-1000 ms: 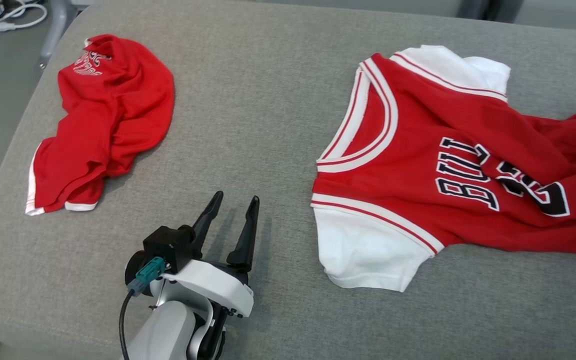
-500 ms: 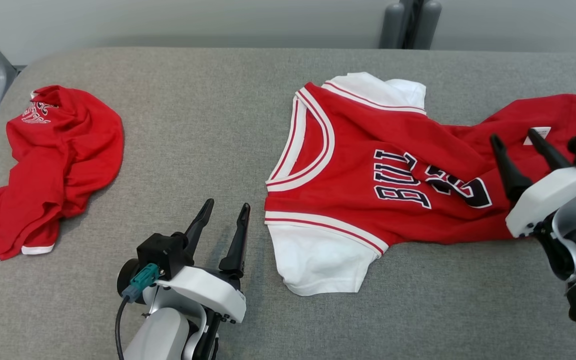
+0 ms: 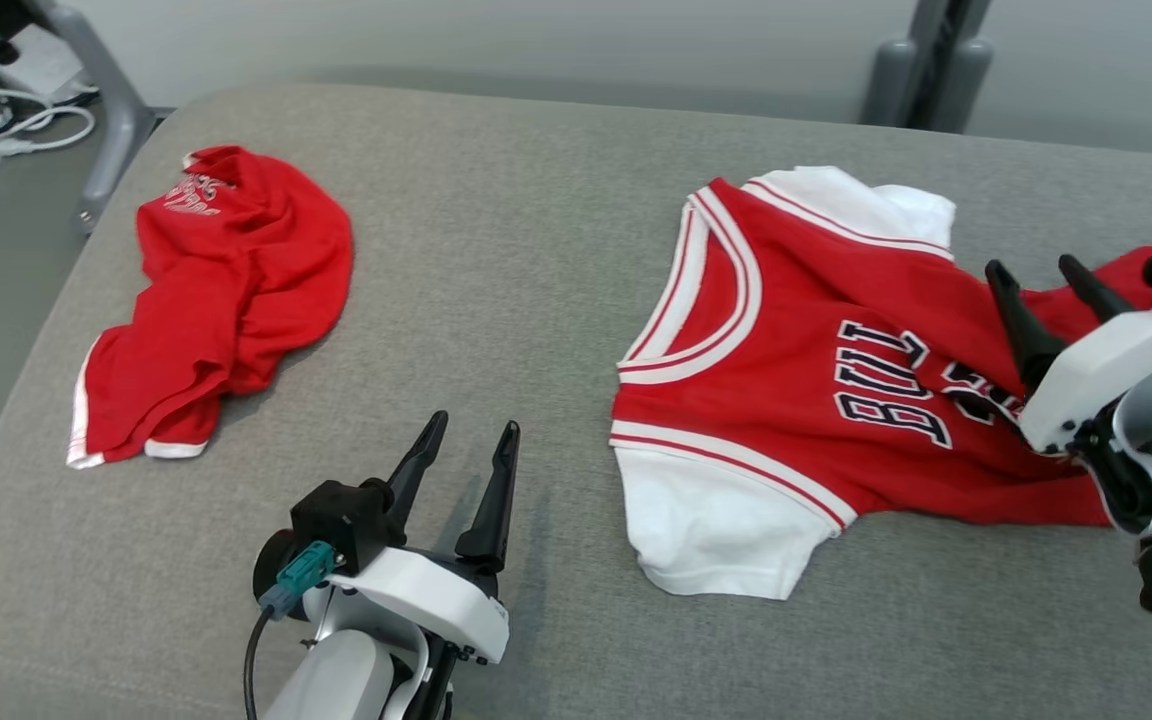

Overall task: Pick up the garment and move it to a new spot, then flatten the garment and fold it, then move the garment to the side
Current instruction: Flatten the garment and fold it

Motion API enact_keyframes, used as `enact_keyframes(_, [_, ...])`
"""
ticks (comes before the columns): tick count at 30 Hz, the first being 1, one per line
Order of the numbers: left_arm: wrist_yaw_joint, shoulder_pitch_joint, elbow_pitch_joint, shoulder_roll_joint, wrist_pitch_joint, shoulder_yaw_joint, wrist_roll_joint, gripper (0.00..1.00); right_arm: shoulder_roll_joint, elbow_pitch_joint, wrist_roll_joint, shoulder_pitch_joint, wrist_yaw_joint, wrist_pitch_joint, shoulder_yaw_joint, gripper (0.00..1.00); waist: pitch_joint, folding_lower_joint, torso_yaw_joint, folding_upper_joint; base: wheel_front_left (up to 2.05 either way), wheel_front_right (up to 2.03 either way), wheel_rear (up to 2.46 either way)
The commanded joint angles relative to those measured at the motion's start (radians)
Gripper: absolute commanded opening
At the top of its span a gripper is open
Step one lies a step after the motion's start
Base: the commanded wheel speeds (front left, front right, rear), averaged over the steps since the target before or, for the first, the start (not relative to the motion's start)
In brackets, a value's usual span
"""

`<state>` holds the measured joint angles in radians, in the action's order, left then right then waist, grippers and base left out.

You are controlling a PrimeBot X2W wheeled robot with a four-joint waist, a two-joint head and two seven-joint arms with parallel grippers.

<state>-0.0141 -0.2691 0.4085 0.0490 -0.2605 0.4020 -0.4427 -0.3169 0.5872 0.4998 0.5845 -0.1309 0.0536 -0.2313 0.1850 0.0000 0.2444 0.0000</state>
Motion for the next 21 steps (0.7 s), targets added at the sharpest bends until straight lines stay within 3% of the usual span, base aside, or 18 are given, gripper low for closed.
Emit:
enact_keyframes(1, [0.003, 0.001, -0.009, 0.003, -0.005, 0.008, -0.012, 1.0, 0.0, 0.024, -0.005, 0.031, 0.0, 0.022, 0.014, 1.0, 0.02, 0.0, 0.038, 0.0, 0.0, 0.0, 0.0])
enact_keyframes(9, [0.009, -0.021, -0.047, 0.003, -0.005, 0.065, -0.059, 1.0, -0.043, 0.239, -0.027, 0.2, 0.0, 0.16, 0.073, 1.0, 0.091, 0.0, 0.15, 0.0, 0.0, 0.0, 0.0])
enact_keyframes(21, [0.024, -0.039, -0.073, 0.003, -0.005, 0.111, -0.098, 1.0, -0.101, 0.453, -0.092, 0.343, 0.0, 0.22, 0.088, 1.0, 0.165, 0.0, 0.243, 0.0, 0.0, 0.0, 0.0])
